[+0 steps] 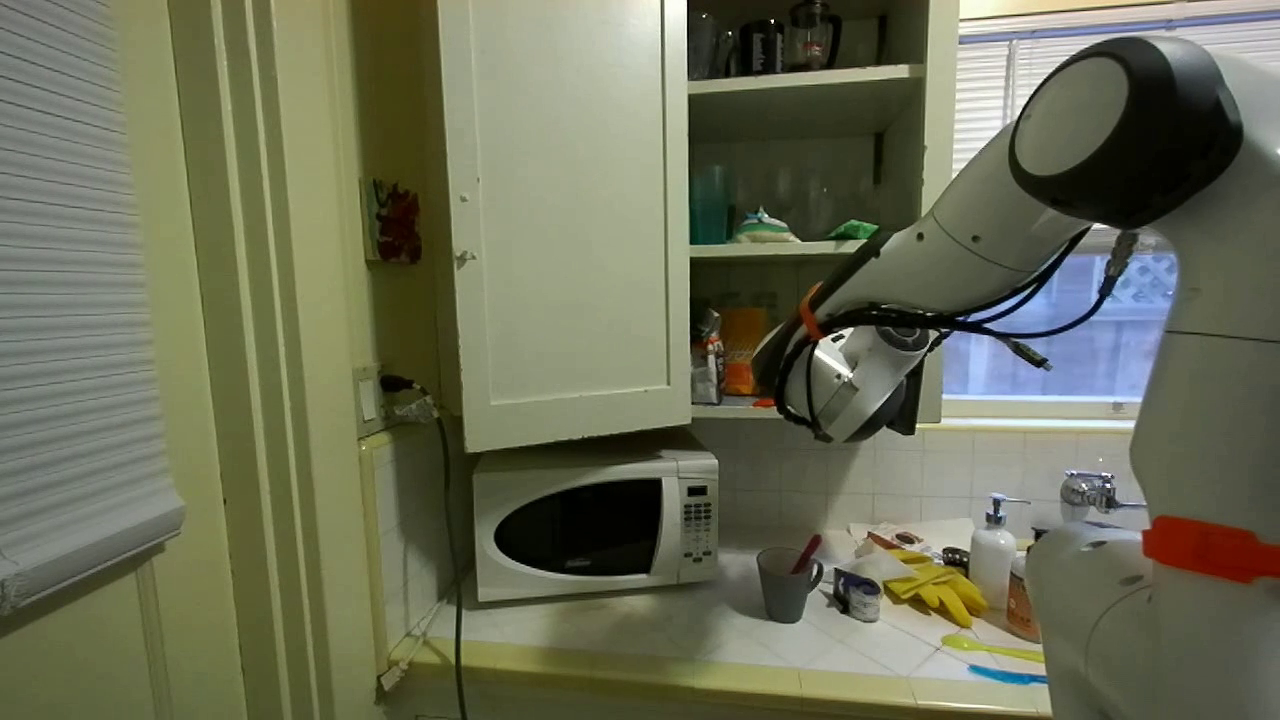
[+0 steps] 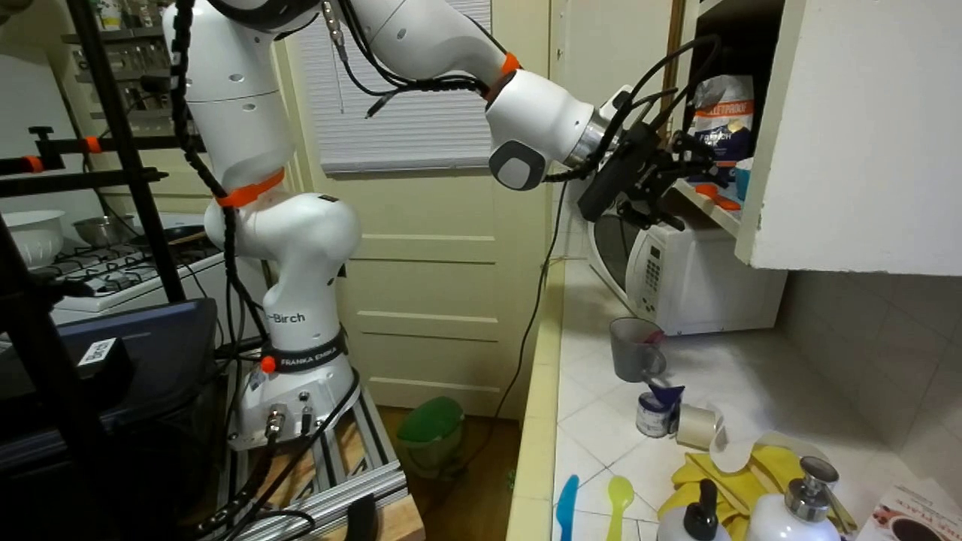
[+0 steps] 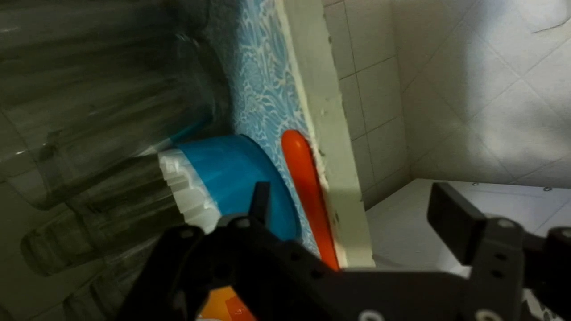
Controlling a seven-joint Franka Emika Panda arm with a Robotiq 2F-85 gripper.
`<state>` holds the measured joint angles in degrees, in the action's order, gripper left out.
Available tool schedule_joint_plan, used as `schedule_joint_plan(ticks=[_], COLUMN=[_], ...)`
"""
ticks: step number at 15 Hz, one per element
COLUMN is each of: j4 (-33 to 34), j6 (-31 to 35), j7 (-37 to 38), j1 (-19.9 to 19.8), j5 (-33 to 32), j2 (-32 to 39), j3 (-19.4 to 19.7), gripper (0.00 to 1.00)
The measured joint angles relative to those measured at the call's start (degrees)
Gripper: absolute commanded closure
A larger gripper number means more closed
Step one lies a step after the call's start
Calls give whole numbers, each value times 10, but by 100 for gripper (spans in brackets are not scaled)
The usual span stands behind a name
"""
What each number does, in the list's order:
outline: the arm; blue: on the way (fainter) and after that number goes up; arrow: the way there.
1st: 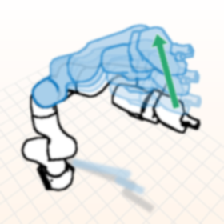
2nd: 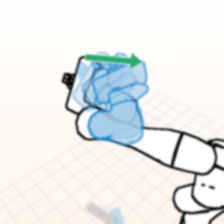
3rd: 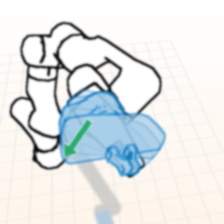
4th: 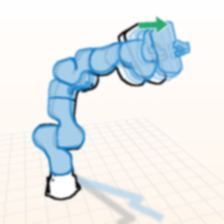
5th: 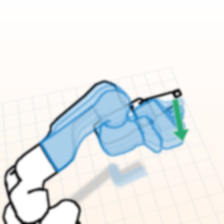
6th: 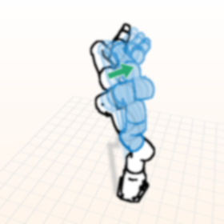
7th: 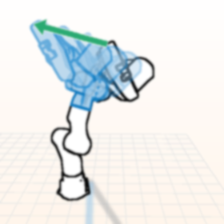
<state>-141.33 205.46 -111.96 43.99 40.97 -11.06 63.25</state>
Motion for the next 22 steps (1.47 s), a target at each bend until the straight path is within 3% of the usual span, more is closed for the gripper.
schedule_joint_plan(ticks=[1,4,6,9,10,12,15,17,20,22], j4=[2,6,7,10,9,6,4,4,4,4], j6=[-5,-10,-10,-11,-19,-49,-77,-81,-81,-82], j7=[-2,-7,-9,-12,5,76,177,230,289,317], j1=[-4,-11,-14,-15,-37,-124,-256,-339,-433,-479], j5=[0,0,0,-1,-29,-113,-232,-294,-361,-394], j2=[0,2,2,3,6,23,44,53,62,65], j3=[-4,-10,-14,-15,-32,-93,-189,-254,-332,-372], gripper=[18,0,1,18,27,35,18,0,0,6])
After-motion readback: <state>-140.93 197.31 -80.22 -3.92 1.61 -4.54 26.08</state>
